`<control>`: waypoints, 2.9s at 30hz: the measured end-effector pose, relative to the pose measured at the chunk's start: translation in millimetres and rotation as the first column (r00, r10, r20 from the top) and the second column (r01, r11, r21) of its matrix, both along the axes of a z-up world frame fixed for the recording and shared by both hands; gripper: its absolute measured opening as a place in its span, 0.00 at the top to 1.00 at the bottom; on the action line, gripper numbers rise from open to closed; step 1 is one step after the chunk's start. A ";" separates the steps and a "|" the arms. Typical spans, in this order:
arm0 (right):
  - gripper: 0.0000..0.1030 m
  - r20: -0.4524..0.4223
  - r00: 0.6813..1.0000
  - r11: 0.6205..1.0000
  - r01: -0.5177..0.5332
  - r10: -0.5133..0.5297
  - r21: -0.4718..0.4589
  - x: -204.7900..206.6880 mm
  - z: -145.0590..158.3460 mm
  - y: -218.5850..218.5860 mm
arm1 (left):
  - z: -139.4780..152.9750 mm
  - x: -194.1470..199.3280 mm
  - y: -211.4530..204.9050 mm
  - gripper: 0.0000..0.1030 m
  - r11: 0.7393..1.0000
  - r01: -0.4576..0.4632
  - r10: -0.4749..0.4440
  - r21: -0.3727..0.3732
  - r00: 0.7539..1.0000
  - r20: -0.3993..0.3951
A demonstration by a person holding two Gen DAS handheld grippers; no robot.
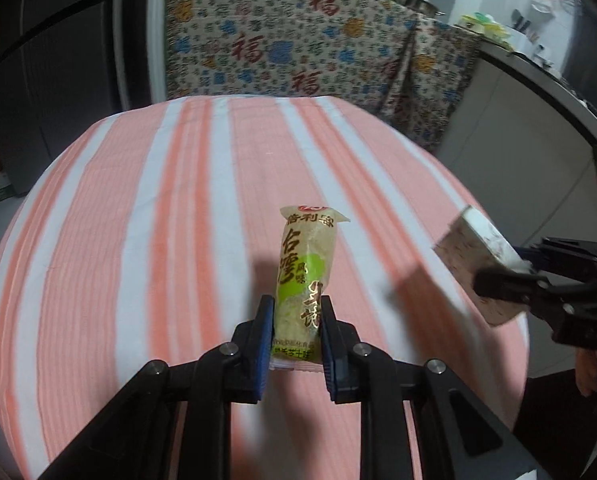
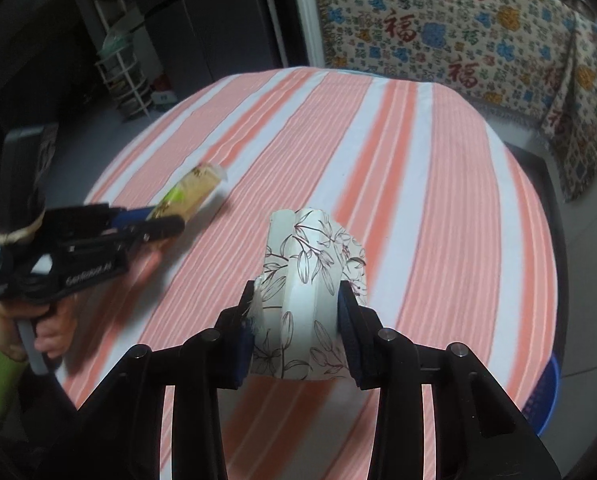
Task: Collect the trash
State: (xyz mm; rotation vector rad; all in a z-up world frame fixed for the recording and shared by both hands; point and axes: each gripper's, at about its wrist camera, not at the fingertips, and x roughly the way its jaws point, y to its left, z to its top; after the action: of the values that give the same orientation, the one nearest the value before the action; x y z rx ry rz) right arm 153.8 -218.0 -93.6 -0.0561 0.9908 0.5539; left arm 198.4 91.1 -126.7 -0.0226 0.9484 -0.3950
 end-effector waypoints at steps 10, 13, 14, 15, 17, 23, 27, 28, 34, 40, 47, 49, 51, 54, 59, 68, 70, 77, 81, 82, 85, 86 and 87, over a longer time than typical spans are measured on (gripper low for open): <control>0.63 0.019 0.980 0.974 0.194 -0.197 0.115 -35.4 35.1 -120.5 | 25.0 -38.0 -132.1 0.79 0.971 0.234 -0.234 -0.044 0.972 0.024; 0.63 0.012 0.958 0.954 0.284 -0.287 0.097 -43.5 33.8 -174.7 | 27.9 -46.5 -183.0 0.79 0.948 0.311 -0.311 -0.063 0.950 0.021; 0.63 0.006 0.950 0.946 0.310 -0.312 0.090 -45.1 31.1 -189.4 | 28.4 -50.0 -203.7 0.79 0.938 0.339 -0.339 -0.071 0.941 0.018; 0.63 -0.004 0.940 0.937 0.340 -0.341 0.086 -46.8 26.8 -206.2 | 28.5 -52.5 -219.4 0.79 0.931 0.358 -0.358 -0.076 0.934 0.014; 0.63 -0.032 0.917 0.913 0.398 -0.397 0.088 -50.0 15.2 -240.2 | 26.3 -55.7 -251.8 0.79 0.915 0.395 -0.395 -0.086 0.918 0.007; 0.63 -0.147 0.837 0.833 0.543 -0.527 0.106 -45.1 -32.1 -331.1 | -1.3 -52.1 -348.7 0.79 0.886 0.452 -0.459 -0.102 0.887 -0.053; 0.63 -0.228 0.790 0.789 0.603 -0.569 0.119 -31.5 -67.1 -375.0 | -29.2 -39.5 -396.5 0.79 0.882 0.461 -0.470 -0.096 0.877 -0.099; 0.62 -0.242 0.780 0.780 0.614 -0.577 0.121 -27.8 -74.7 -382.7 | -35.8 -35.4 -405.3 0.79 0.881 0.463 -0.471 -0.094 0.876 -0.107; 0.60 -0.340 0.742 0.746 0.649 -0.578 0.149 -15.1 -118.0 -415.1 | -73.5 -21.9 -440.2 0.77 0.882 0.467 -0.471 -0.060 0.873 -0.129; 0.30 -0.379 0.678 0.667 0.722 -0.630 0.182 -19.2 -144.8 -439.1 | -88.2 -17.8 -456.2 0.54 0.888 0.457 -0.459 -0.047 0.882 -0.106; 0.00 -0.252 0.647 0.641 0.758 -0.719 0.117 -44.7 -103.4 -447.0 | -42.6 -42.7 -436.1 0.23 0.897 0.443 -0.442 -0.006 0.896 0.039; 0.00 -0.219 0.656 0.655 0.750 -0.722 0.086 -54.8 -87.5 -442.1 | -22.4 -60.7 -423.9 0.16 0.890 0.457 -0.457 0.019 0.886 0.079; 0.00 -0.166 0.673 0.675 0.736 -0.721 0.054 -70.8 -69.7 -432.0 | -8.7 -74.7 -414.0 0.10 0.888 0.455 -0.459 0.066 0.882 0.106; 0.00 -0.067 0.681 0.684 0.728 -0.729 -0.035 -106.1 -47.1 -408.1 | 4.4 -104.0 -395.7 0.02 0.899 0.421 -0.435 0.116 0.889 0.143; 0.00 0.021 0.684 0.683 0.729 -0.729 -0.044 -170.5 -24.7 -371.4 | 14.2 -139.9 -370.3 0.00 0.904 0.415 -0.427 0.105 0.893 0.140; 0.00 0.090 0.663 0.660 0.748 -0.743 -0.064 -226.9 -0.5 -333.7 | 33.0 -160.2 -346.3 0.00 0.933 0.331 -0.347 0.138 0.930 0.117; 0.00 0.085 0.661 0.659 0.750 -0.746 -0.050 -234.1 4.6 -328.0 | 33.7 -164.4 -344.3 0.00 0.931 0.326 -0.345 0.167 0.933 0.105; 0.00 0.090 0.665 0.663 0.747 -0.742 -0.045 -244.6 13.7 -309.4 | 36.1 -167.1 -336.9 0.00 0.930 0.335 -0.351 0.154 0.932 0.093; 0.00 0.094 0.681 0.678 0.732 -0.726 -0.065 -243.9 16.4 -299.4 | 39.3 -166.5 -332.9 0.00 0.932 0.333 -0.347 0.142 0.933 0.090; 0.00 0.093 0.683 0.679 0.731 -0.725 -0.068 -244.4 16.2 -298.7 | 39.5 -166.7 -333.1 0.00 0.932 0.332 -0.346 0.145 0.934 0.090; 0.00 0.091 0.686 0.682 0.727 -0.722 -0.077 -243.9 16.1 -296.7 | 39.1 -167.1 -332.4 0.00 0.932 0.329 -0.344 0.150 0.934 0.091; 0.00 0.089 0.687 0.683 0.727 -0.721 -0.078 -243.7 15.4 -296.3 | 39.0 -167.3 -332.9 0.00 0.932 0.329 -0.344 0.152 0.934 0.091; 0.00 0.086 0.688 0.684 0.725 -0.720 -0.079 -243.5 14.5 -296.3 | 39.1 -167.4 -333.1 0.00 0.932 0.328 -0.344 0.154 0.934 0.091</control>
State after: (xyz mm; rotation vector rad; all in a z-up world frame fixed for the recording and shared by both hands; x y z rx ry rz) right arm -89.7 -514.3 -79.1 0.2268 0.9039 -0.2439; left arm 31.0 -241.9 -87.7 0.2899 0.8615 -0.6409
